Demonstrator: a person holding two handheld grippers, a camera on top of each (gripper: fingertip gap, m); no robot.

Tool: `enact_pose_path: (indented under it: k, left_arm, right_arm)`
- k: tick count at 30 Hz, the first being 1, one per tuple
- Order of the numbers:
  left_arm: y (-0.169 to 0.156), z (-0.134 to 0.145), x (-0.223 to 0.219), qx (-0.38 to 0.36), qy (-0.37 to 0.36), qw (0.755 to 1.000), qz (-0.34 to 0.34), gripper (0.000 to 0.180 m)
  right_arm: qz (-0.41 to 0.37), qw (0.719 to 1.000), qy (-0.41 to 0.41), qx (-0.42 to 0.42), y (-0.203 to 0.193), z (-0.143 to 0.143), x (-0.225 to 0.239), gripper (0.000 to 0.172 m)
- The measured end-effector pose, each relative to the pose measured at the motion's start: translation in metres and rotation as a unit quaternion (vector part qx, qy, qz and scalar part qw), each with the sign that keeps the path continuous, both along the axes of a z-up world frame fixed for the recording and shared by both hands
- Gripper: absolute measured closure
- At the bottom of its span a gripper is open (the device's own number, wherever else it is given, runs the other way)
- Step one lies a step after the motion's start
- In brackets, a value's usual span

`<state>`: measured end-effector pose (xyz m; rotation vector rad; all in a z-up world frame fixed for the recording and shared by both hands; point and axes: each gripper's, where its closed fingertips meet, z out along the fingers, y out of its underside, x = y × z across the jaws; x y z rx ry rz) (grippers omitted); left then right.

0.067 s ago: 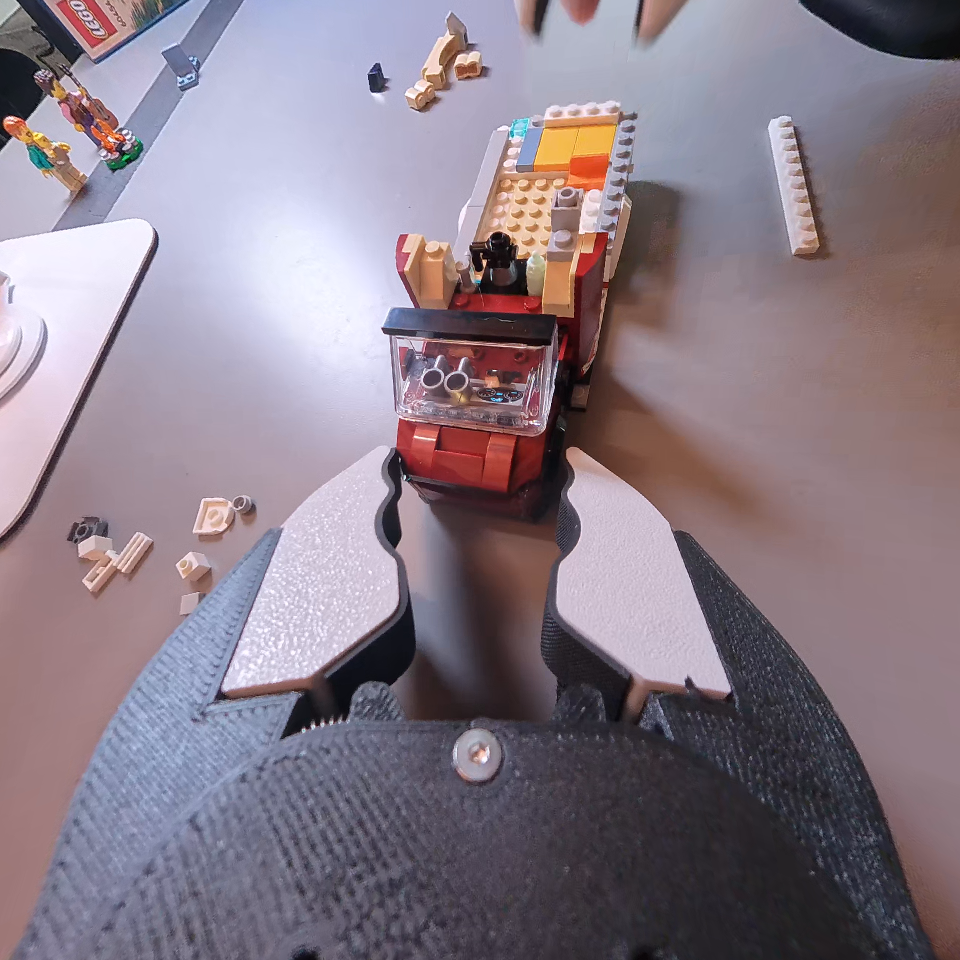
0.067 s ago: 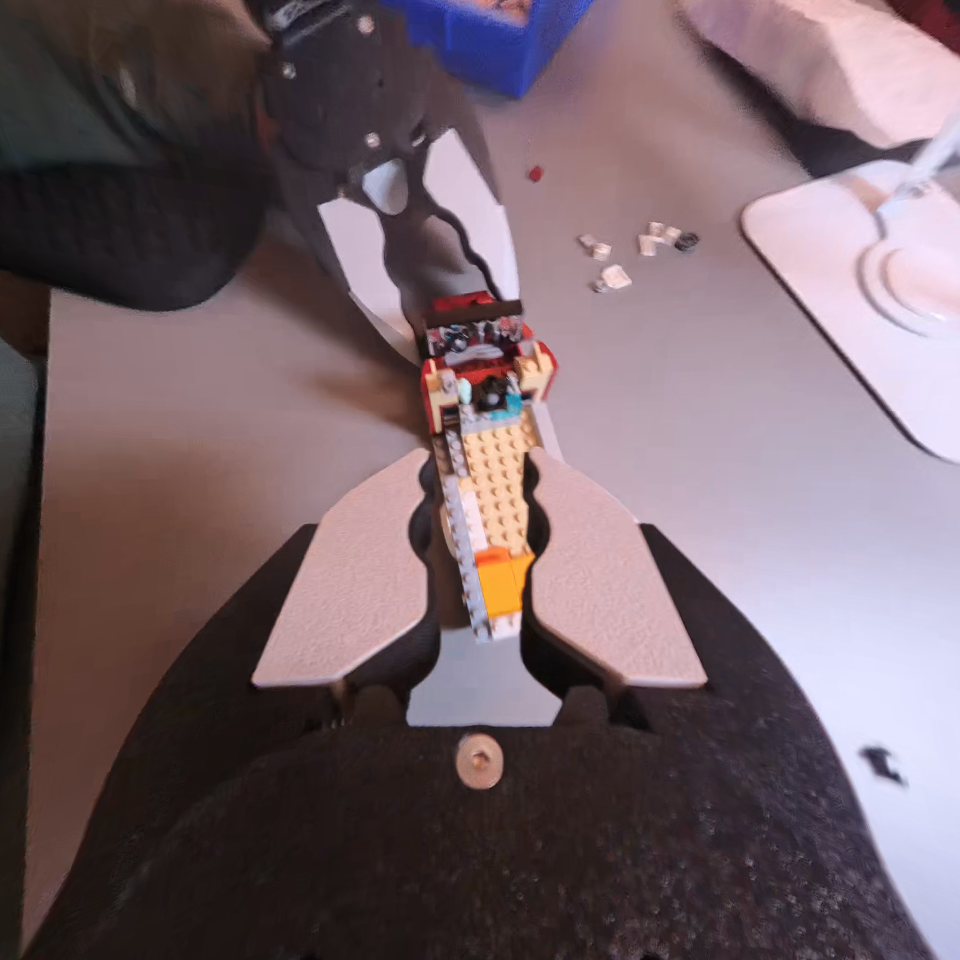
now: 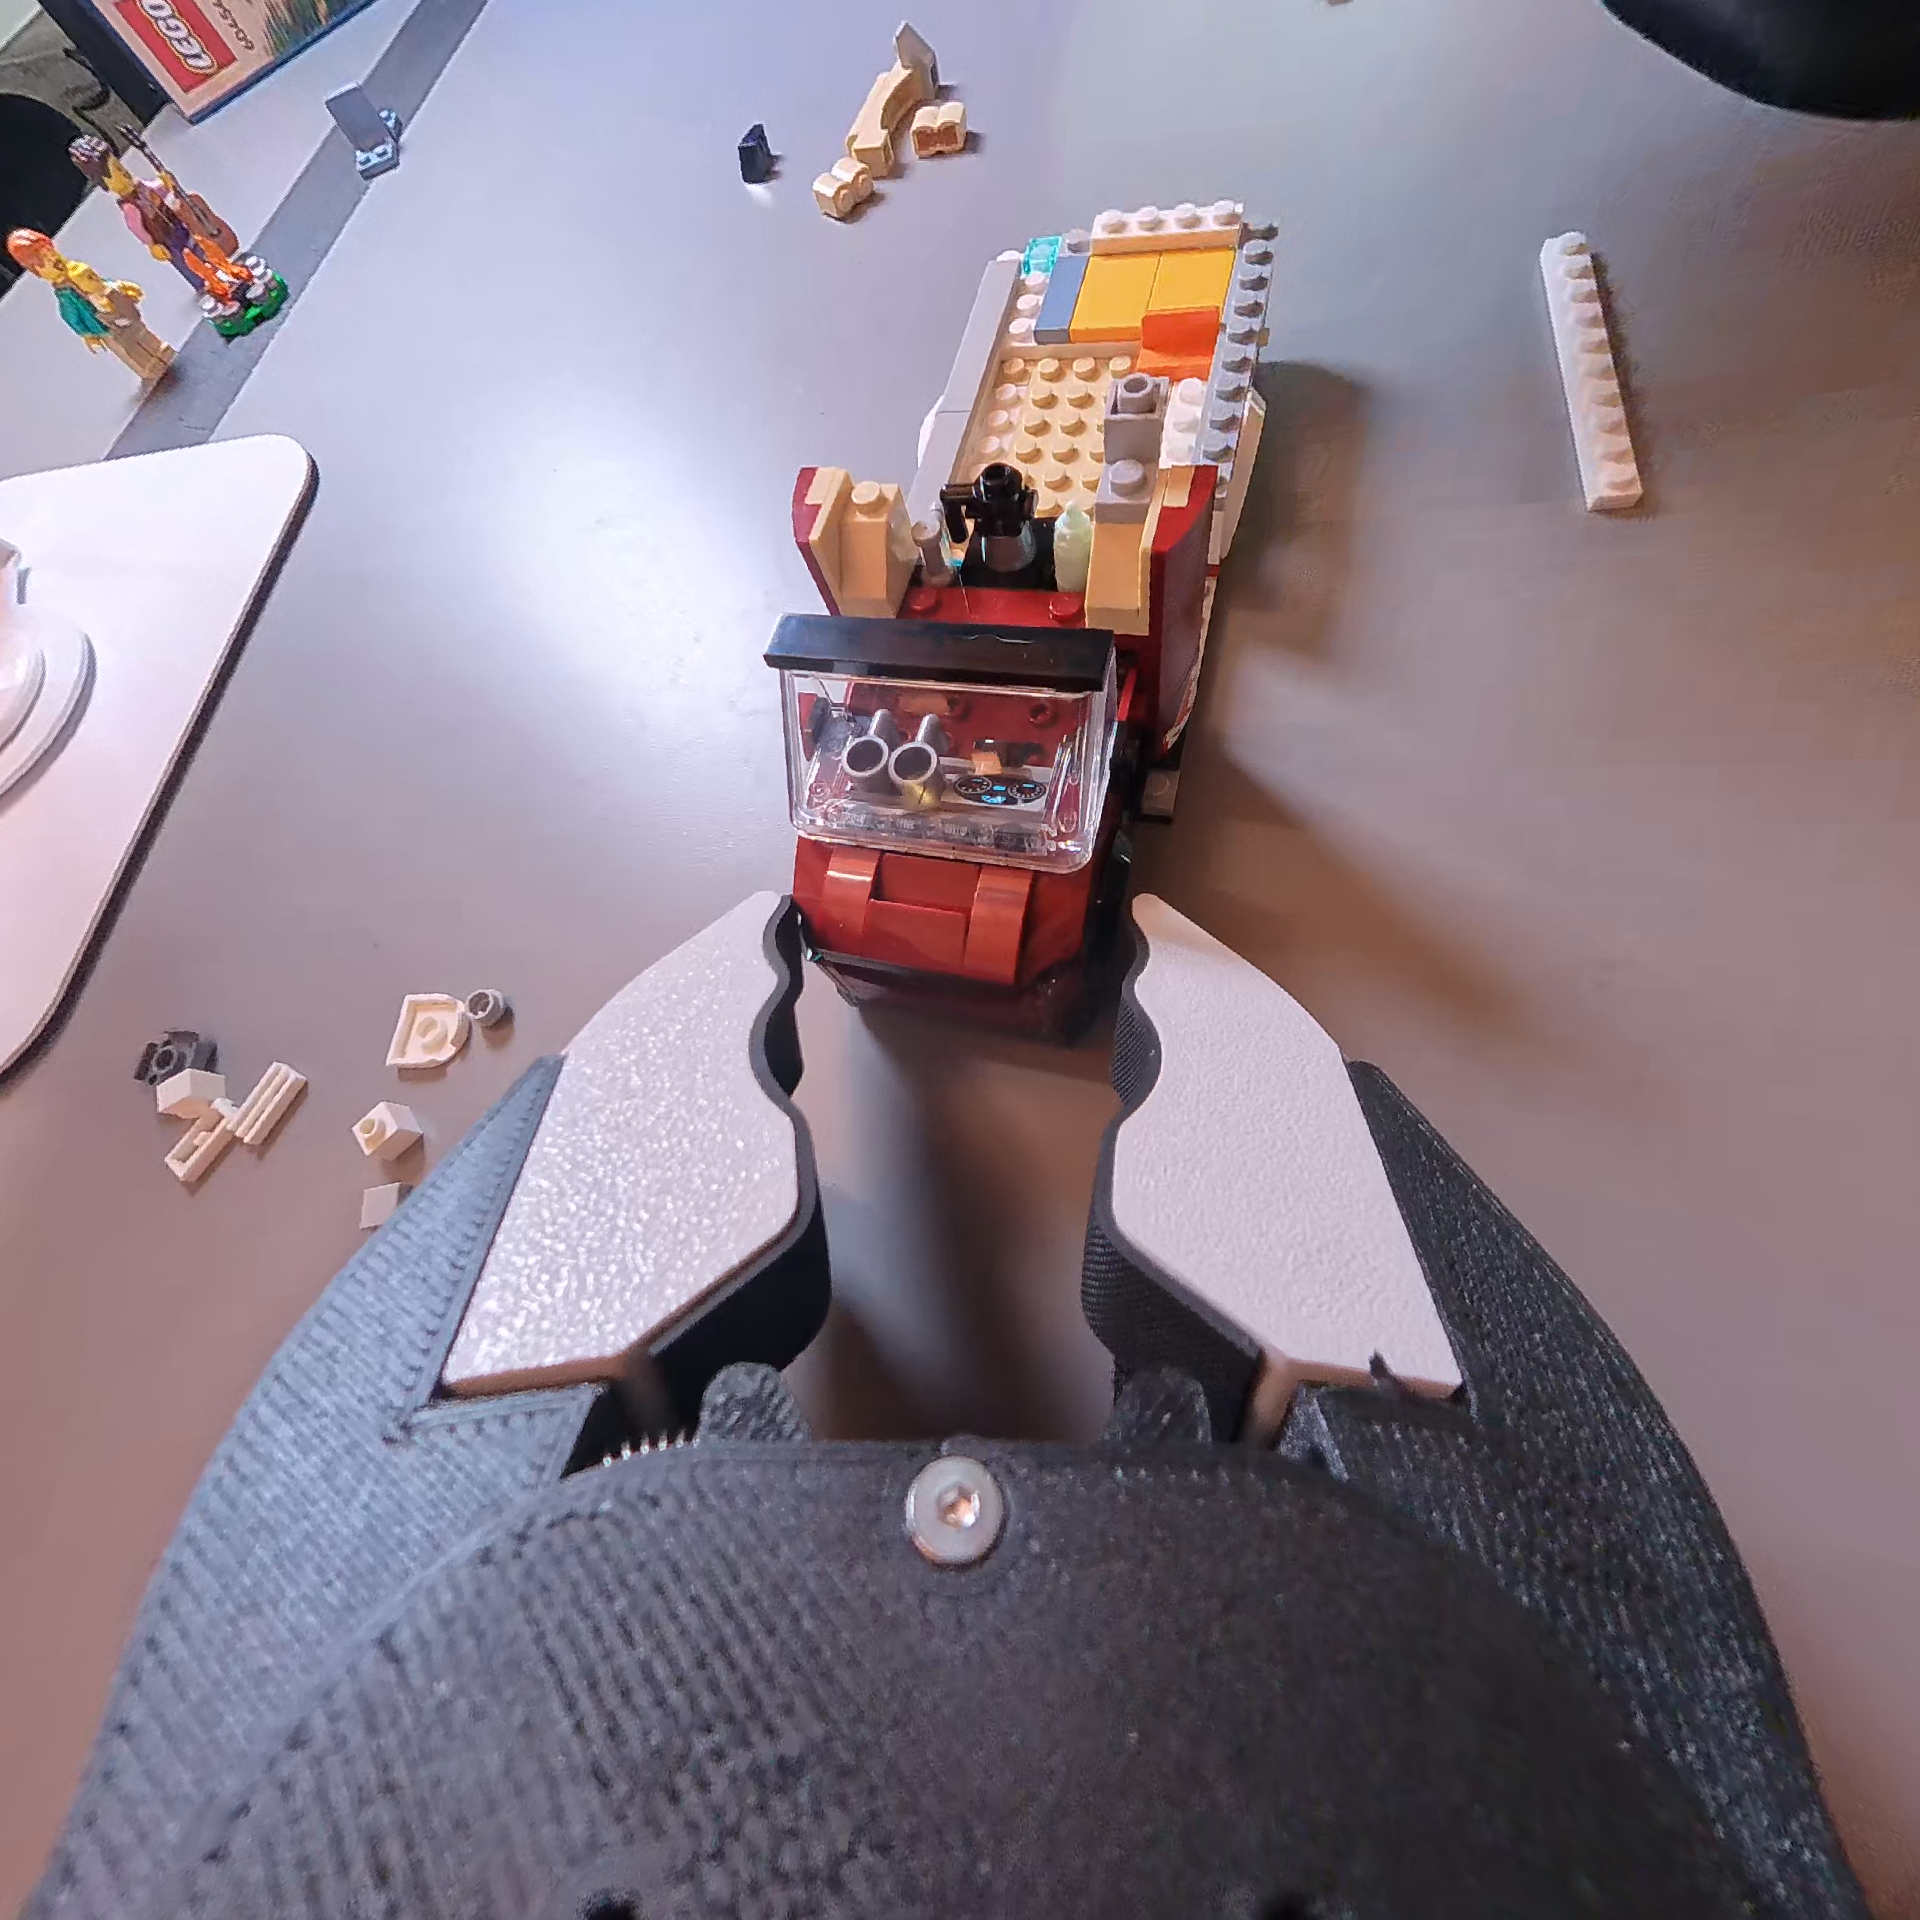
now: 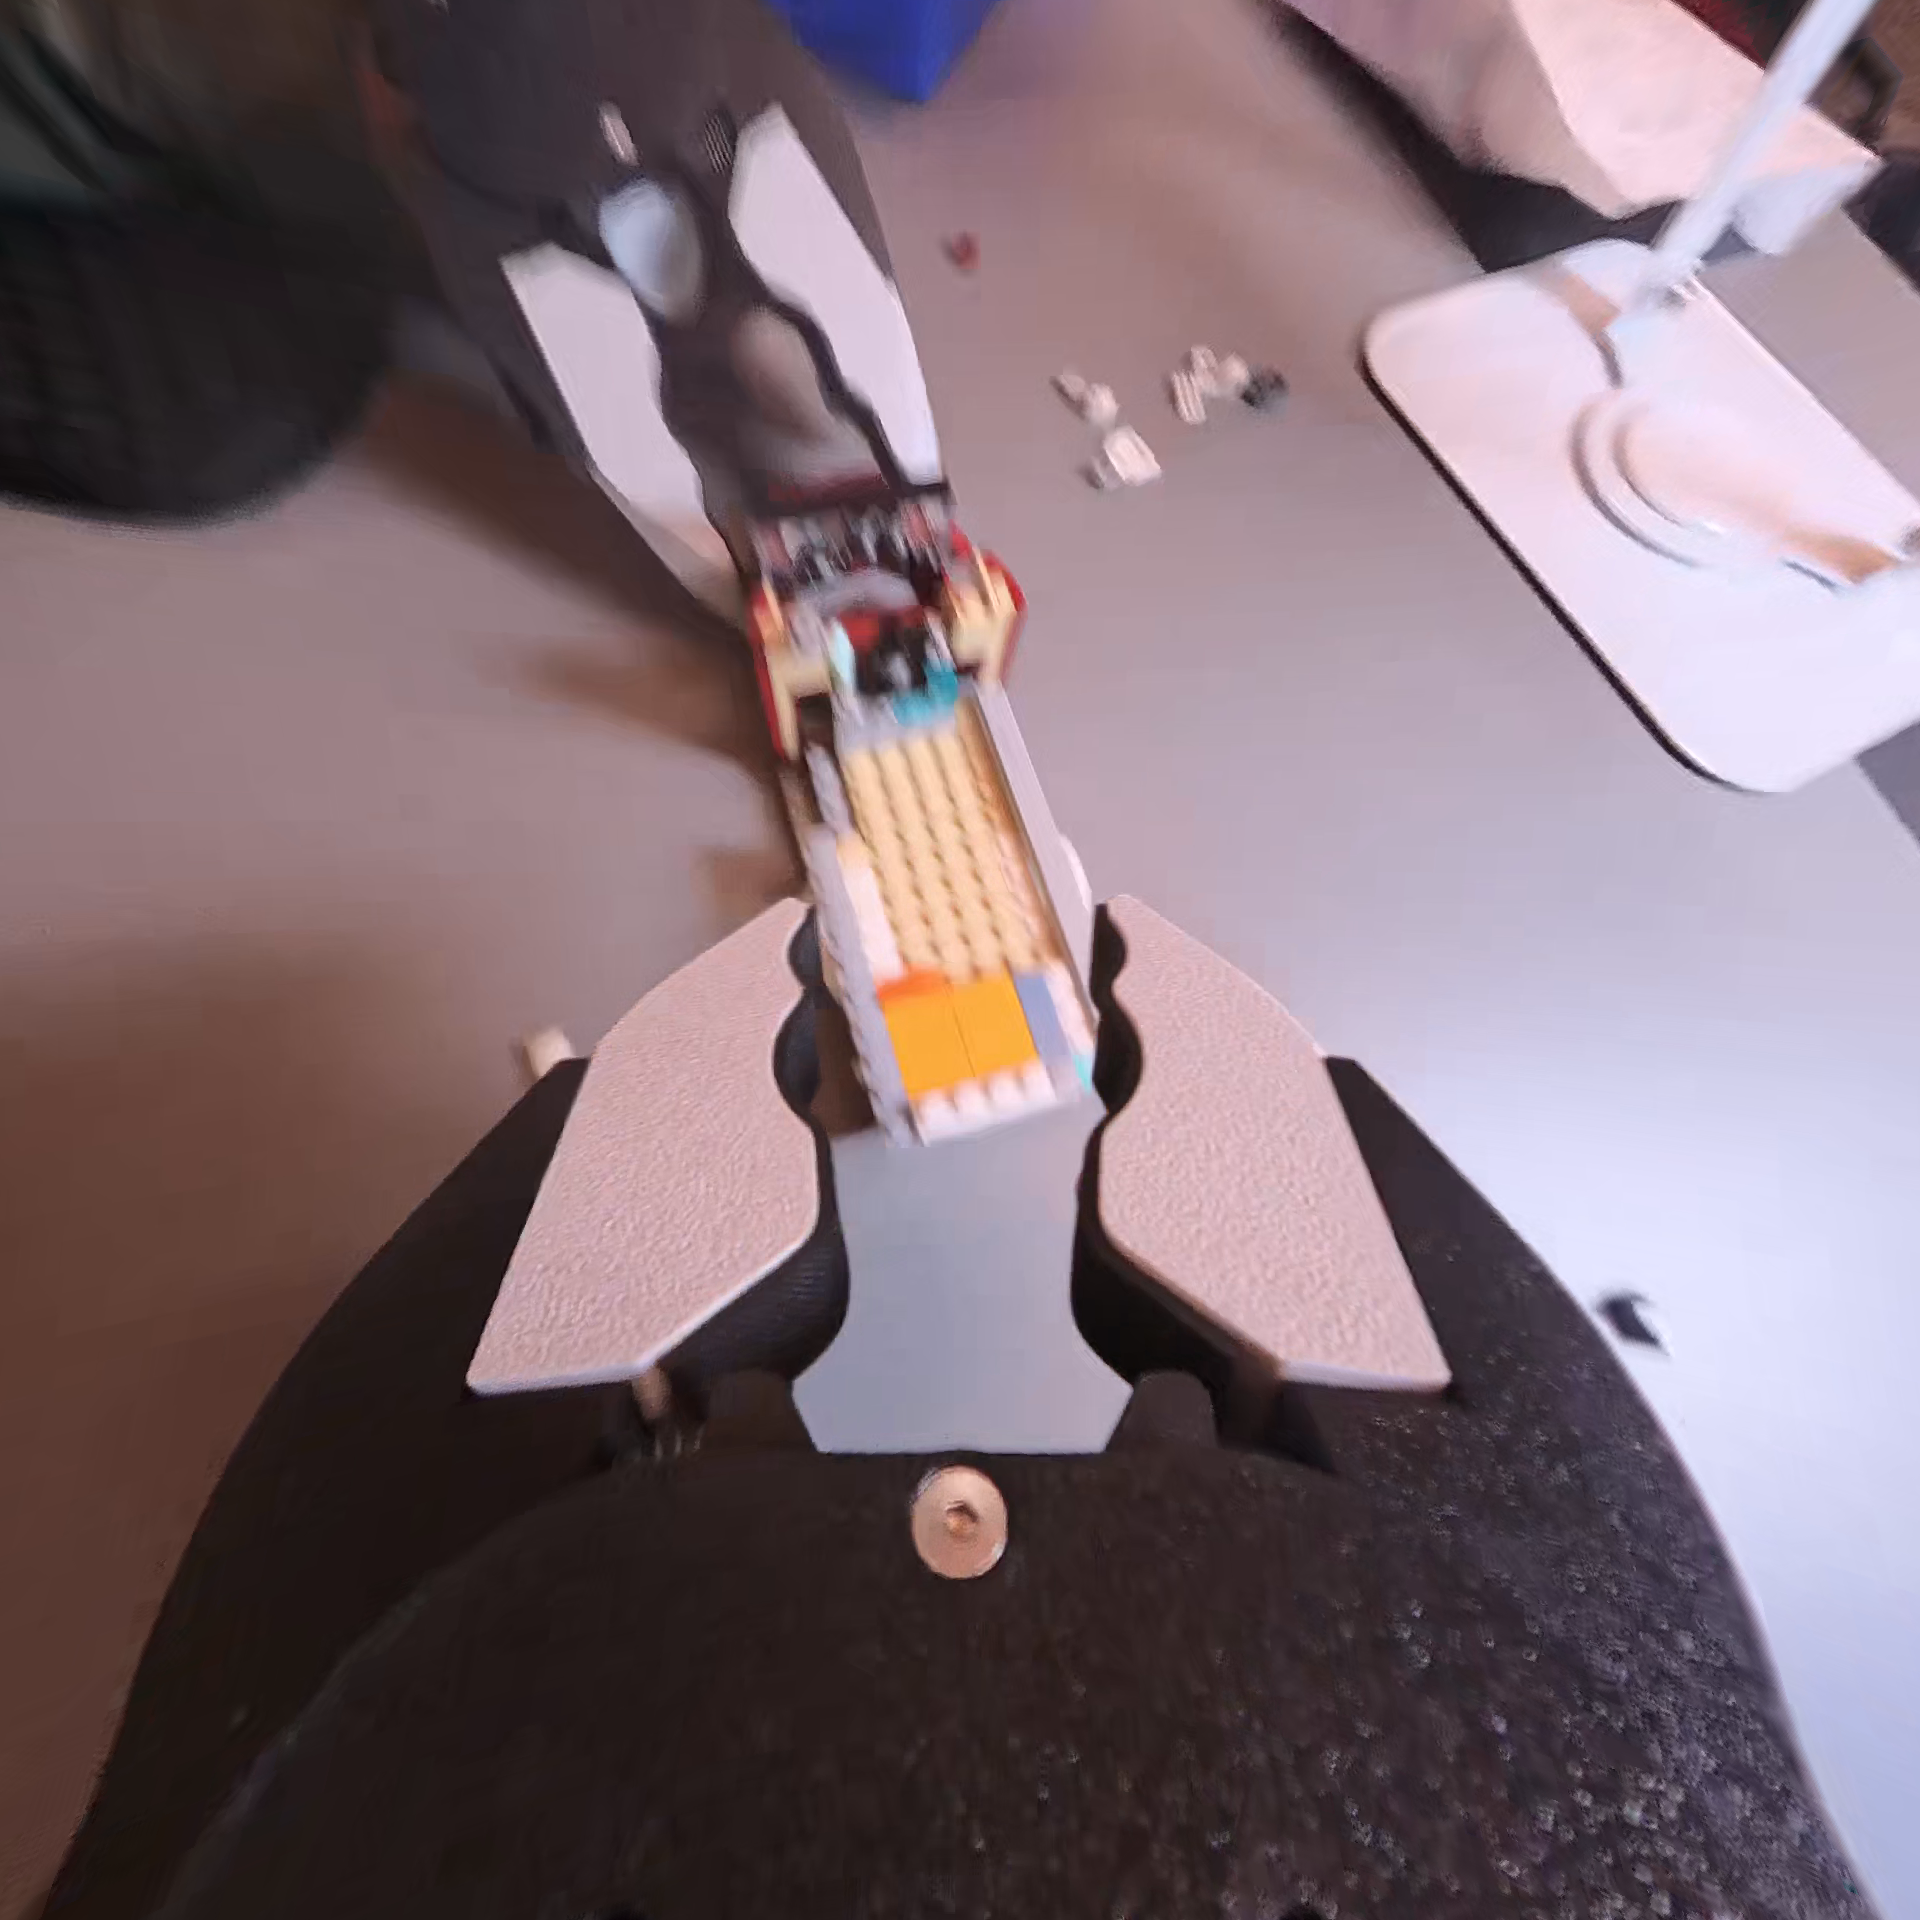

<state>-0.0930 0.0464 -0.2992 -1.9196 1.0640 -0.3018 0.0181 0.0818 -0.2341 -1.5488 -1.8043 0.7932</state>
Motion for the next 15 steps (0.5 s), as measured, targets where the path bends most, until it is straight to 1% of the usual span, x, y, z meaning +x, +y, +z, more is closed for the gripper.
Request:
enact_pose_path:
  k: [2,3,5,8,9,11,12,13,14,15]
  left_arm:
    - [0.001,0.000,-0.001,0.001,0.000,1.000,0.003,0.123]
    - [0.003,0.000,-0.003,0.002,0.001,1.000,0.005,0.123]
    - [0.006,0.000,-0.006,0.005,0.002,1.000,0.005,0.123]
    - [0.016,0.001,-0.014,0.008,0.003,1.000,0.024,0.125]
    - [0.020,0.001,-0.018,0.011,0.006,0.999,0.039,0.129]
    - [0.032,0.004,-0.034,0.039,0.019,0.994,0.097,0.134]
    - [0.037,0.006,-0.043,0.056,0.025,0.990,0.125,0.138]
    - [0.040,0.008,-0.054,0.067,0.027,0.985,0.155,0.139]
    - [0.041,0.010,-0.061,0.066,0.023,0.982,0.175,0.139]
    - [0.041,0.011,-0.066,0.062,0.013,0.980,0.188,0.137]
  right_arm:
    - [-0.019,0.997,-0.039,0.060,0.015,-0.024,0.027,0.108]
    - [-0.022,0.996,-0.058,0.071,0.018,-0.036,0.036,0.102]
    - [-0.024,0.995,-0.075,0.057,0.020,-0.053,0.042,0.093]
    - [-0.008,0.995,-0.090,0.042,0.024,-0.069,0.034,0.089]
    - [0.003,0.995,-0.092,0.037,0.023,-0.071,0.029,0.091]
    - [0.009,0.995,-0.092,0.039,0.025,-0.072,0.019,0.111]
    - [-0.001,0.994,-0.093,0.051,0.030,-0.071,0.016,0.135]
    - [-0.024,0.993,-0.095,0.059,0.038,-0.070,0.016,0.144]
    - [-0.047,0.992,-0.103,0.051,0.042,-0.072,0.017,0.143]
    - [-0.055,0.992,-0.109,0.030,0.041,-0.073,0.019,0.135]
